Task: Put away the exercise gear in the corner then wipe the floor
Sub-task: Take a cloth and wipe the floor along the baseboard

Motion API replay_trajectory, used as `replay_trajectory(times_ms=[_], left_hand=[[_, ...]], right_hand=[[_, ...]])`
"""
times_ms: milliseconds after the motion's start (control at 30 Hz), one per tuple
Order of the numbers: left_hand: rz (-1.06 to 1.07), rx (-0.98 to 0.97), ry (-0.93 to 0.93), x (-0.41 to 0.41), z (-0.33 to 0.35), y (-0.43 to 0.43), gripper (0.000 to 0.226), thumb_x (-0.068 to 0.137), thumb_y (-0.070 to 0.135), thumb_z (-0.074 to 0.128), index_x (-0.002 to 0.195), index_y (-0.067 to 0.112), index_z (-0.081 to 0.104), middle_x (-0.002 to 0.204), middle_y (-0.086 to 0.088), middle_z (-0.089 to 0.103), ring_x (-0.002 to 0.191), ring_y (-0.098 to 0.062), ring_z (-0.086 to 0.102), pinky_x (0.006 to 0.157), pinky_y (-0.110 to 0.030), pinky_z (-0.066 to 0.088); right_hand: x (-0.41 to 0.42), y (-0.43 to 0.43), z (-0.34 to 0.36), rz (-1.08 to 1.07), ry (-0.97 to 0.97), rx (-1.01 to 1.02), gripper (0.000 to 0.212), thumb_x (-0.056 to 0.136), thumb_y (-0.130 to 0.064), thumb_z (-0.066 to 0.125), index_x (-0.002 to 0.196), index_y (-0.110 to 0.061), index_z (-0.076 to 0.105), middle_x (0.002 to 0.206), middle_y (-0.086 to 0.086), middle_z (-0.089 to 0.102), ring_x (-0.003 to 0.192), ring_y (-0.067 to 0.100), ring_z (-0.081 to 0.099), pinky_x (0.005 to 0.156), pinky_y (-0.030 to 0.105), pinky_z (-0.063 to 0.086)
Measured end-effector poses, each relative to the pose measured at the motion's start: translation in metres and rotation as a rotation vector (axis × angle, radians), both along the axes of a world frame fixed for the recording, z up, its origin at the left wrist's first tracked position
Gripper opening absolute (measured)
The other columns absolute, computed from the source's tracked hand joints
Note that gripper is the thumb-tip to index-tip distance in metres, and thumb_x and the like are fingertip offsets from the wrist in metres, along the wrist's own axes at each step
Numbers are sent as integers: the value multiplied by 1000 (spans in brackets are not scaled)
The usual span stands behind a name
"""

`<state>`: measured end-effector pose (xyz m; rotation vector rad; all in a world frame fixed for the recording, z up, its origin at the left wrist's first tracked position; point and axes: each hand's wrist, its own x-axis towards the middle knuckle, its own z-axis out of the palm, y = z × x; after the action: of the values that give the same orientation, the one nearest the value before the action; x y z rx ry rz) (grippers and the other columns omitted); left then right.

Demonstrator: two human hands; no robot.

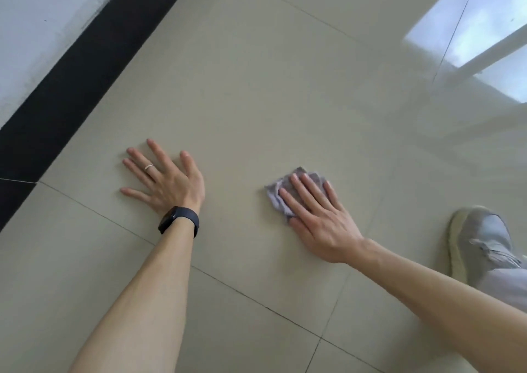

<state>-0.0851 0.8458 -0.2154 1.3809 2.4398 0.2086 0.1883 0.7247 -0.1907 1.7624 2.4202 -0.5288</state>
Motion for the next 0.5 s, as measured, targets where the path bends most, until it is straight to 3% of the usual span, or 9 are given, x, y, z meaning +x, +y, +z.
replay_trajectory(times_ms=[67, 100, 167, 267, 333, 400, 500], left_hand=[[-135, 31, -30, -3, 2, -13, 69, 99, 54, 30, 159, 25, 10, 166, -8, -3, 153, -23, -5, 117, -62, -5], [-238, 57, -41, -2, 2, -22, 68, 99, 52, 33, 158, 25, 13, 167, -5, -1, 153, -21, -2, 118, -59, -4], [-377, 98, -58, 1, 6, -47, 66, 99, 49, 34, 158, 27, 14, 167, -1, 0, 153, -20, 2, 119, -57, -2], [-417, 110, -25, 10, 9, -95, 68, 98, 50, 32, 158, 26, 12, 167, -1, 0, 153, -21, 3, 119, -56, 0], [-426, 91, 47, 10, 5, -125, 70, 97, 52, 32, 159, 25, 12, 167, -2, 2, 153, -23, 4, 119, -57, 2], [-402, 61, 86, 8, -3, -143, 70, 97, 54, 28, 159, 25, 12, 167, -2, 5, 153, -21, 4, 120, -59, 6], [-369, 19, 63, 9, -7, -144, 70, 96, 55, 25, 159, 28, 10, 166, 0, 5, 153, -19, 2, 120, -58, 4]], right_hand=[[19, -5, 3, 189, -1, -43, 54, 106, -50, 13, 158, -38, 11, 167, -7, 0, 153, 13, -5, 124, 41, -1], [34, 6, 2, 155, -5, -30, 53, 105, -50, 13, 157, -40, 9, 166, -9, -1, 153, 11, -6, 124, 39, -1], [69, 38, 3, -133, -6, 9, 53, 105, -50, 18, 156, -44, 3, 166, -11, -5, 152, 9, -11, 124, 41, 1], [109, 67, 4, -611, -19, -24, 56, 105, -48, 19, 157, -40, 1, 167, -7, -10, 151, 10, -15, 124, 43, -5], [95, 57, -2, -747, -18, -4, 58, 104, -47, 17, 158, -35, 1, 167, -4, -10, 152, 13, -14, 123, 47, -6], [56, 28, -7, -734, -17, 26, 59, 103, -47, 18, 159, -33, 2, 167, -2, -9, 153, 16, -13, 123, 48, -5], [-15, -40, -9, -307, 2, 76, 58, 104, -46, 22, 159, -33, 11, 167, -1, 0, 154, 17, -6, 124, 48, -1]])
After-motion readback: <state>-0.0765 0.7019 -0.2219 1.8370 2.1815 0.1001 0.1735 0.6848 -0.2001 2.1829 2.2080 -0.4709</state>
